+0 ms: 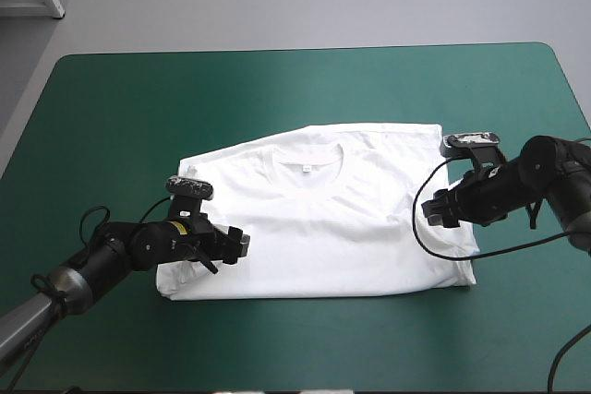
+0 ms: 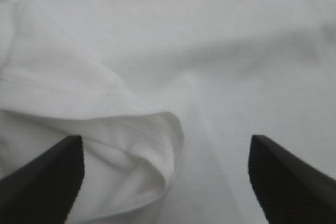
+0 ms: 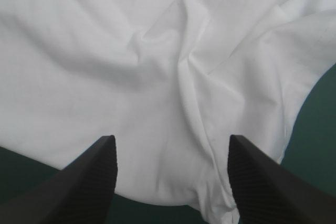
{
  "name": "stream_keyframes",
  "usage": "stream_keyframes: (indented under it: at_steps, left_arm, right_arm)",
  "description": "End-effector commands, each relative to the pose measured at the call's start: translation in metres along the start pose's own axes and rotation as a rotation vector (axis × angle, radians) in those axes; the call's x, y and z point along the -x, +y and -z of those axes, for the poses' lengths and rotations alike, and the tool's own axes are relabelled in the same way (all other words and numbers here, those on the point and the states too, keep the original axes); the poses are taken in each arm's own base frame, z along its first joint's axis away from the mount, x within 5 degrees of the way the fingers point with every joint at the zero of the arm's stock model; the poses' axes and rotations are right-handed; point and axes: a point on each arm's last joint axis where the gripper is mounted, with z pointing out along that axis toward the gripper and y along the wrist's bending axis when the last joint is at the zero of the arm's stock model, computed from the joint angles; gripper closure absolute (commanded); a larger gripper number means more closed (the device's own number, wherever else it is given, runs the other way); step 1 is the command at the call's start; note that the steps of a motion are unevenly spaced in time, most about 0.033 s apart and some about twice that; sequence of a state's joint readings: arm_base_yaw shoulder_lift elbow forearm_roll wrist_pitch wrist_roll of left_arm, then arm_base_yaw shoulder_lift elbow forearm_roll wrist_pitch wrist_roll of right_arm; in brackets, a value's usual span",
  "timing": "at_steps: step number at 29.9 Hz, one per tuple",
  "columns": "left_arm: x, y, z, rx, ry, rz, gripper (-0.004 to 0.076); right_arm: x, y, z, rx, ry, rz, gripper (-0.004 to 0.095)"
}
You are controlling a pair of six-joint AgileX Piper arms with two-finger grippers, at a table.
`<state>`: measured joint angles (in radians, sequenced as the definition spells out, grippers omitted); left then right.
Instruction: Fold the cloth
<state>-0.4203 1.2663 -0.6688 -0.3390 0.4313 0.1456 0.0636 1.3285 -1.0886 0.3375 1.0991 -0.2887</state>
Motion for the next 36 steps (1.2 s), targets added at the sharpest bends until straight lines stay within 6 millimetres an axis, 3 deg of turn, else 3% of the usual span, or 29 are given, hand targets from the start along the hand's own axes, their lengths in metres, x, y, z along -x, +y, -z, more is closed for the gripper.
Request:
stream_keyframes:
  at_steps: [1,6,10,16,25,29,32,36]
  left_arm:
    - [0.030,-0.010,0.020,-0.029,-0.119,-0.014,0.0052]
    - [0.065,-0.019,0.055,-0.013,-0.177,-0.114,0.0055]
    - [0.082,-0.018,0.076,0.068,-0.167,-0.164,0.0055]
    - [0.082,-0.007,0.089,0.212,-0.098,-0.206,0.0055]
    - [0.076,-0.006,0.100,0.233,-0.078,-0.185,0.0055]
    - [0.076,-0.006,0.101,0.232,-0.081,-0.183,0.0055]
    - [0.076,-0.006,0.101,0.232,-0.082,-0.177,0.0055]
    - [0.076,-0.006,0.101,0.232,-0.083,-0.172,0.0055]
  right_arm:
    - [0.006,0.003,0.020,-0.050,-0.107,0.018,0.0330]
    - [0.008,-0.008,0.024,-0.175,-0.151,-0.015,0.0330]
    - [0.015,-0.013,0.022,-0.213,-0.210,-0.035,0.0330]
    - [0.030,-0.030,-0.001,-0.228,-0.216,-0.102,0.0330]
    - [0.041,-0.082,-0.042,-0.171,-0.190,-0.260,0.0330]
    - [0.044,-0.092,-0.059,-0.136,-0.182,-0.271,0.0341]
    - [0.046,-0.097,-0.071,-0.134,-0.180,-0.285,0.0423]
    - [0.050,-0.102,-0.077,-0.151,-0.208,-0.288,0.0643]
